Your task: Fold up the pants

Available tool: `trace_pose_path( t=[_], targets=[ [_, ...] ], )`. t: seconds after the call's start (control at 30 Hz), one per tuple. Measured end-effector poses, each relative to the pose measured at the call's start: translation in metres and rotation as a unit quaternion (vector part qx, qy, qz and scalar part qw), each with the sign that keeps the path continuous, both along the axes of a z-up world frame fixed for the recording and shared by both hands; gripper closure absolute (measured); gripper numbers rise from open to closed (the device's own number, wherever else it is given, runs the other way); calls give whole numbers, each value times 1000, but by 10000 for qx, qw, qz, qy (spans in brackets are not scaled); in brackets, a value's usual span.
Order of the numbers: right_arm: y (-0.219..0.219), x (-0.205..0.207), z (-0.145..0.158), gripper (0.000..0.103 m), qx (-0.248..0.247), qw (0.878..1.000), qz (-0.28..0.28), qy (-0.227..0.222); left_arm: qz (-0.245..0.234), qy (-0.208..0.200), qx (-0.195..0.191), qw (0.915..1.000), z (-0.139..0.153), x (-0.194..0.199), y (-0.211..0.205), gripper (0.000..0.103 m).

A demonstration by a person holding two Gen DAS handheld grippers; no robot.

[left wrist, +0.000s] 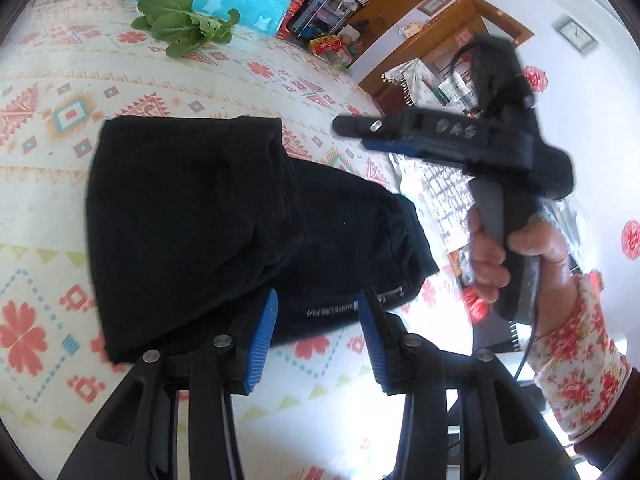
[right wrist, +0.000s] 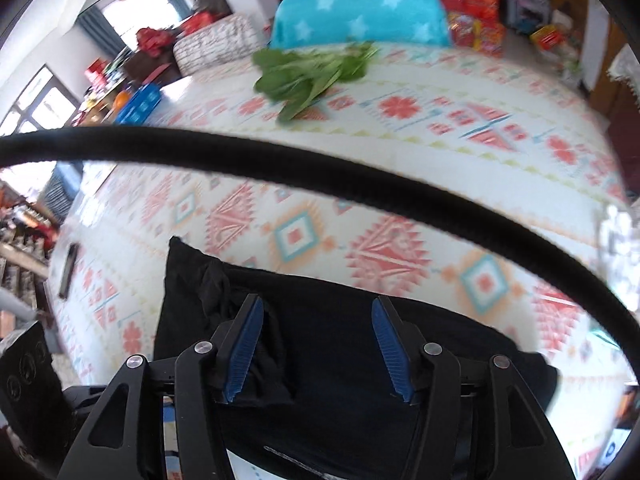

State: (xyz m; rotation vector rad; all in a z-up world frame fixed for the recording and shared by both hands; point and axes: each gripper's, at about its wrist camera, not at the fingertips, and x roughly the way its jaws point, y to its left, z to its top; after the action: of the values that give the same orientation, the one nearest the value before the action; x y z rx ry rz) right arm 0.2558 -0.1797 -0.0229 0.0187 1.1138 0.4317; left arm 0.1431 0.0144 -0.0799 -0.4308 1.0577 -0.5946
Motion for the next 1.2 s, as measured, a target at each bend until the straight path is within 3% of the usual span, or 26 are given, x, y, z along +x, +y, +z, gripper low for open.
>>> trace_pose_path(
  t=[0.1,0.2,0.33,0.4,0.5,0.6,0.7,0.83,0.93,1.1,1.13,1.2],
  targets=[
    [12,-16,22,42,454,9987,95,-215,150,18,135,9998,2,-12,13,60],
    [43,-29,26,40,1063,9932,462,-85,416,94,222,9988,2,-18,34,60],
    [91,-27,-1,39,928,9933,679,152,708,149,305,9969,1,-22,59,60],
    [101,-18,-18,39,829,9949,503,283,815,155,345,9960,0,-25,70,60],
    [90,-1,-45,39,611,9967,-286,459,935,159,377,9948,-1,-27,86,60],
    [62,6,-65,39,795,9881,-1108,717,1013,180,421,9938,-2,-28,102,60],
    [51,3,-72,40,913,9835,-1398,695,1036,173,495,9932,-1,-24,110,60],
    [59,-14,-44,39,581,9891,-1302,355,1040,80,609,9927,3,-15,118,59],
    [73,-40,-32,37,-142,9920,-1251,-48,995,58,629,9930,3,-9,121,58],
    [91,-59,-81,33,-1133,9859,-1203,263,860,62,827,9928,1,-4,119,58],
    [95,-63,-81,28,-1284,9847,-1174,23,815,26,938,9923,1,-4,118,58],
    [97,-67,-80,26,-1431,9825,-1189,9,730,-58,1132,9909,4,-3,115,58]
  ],
)
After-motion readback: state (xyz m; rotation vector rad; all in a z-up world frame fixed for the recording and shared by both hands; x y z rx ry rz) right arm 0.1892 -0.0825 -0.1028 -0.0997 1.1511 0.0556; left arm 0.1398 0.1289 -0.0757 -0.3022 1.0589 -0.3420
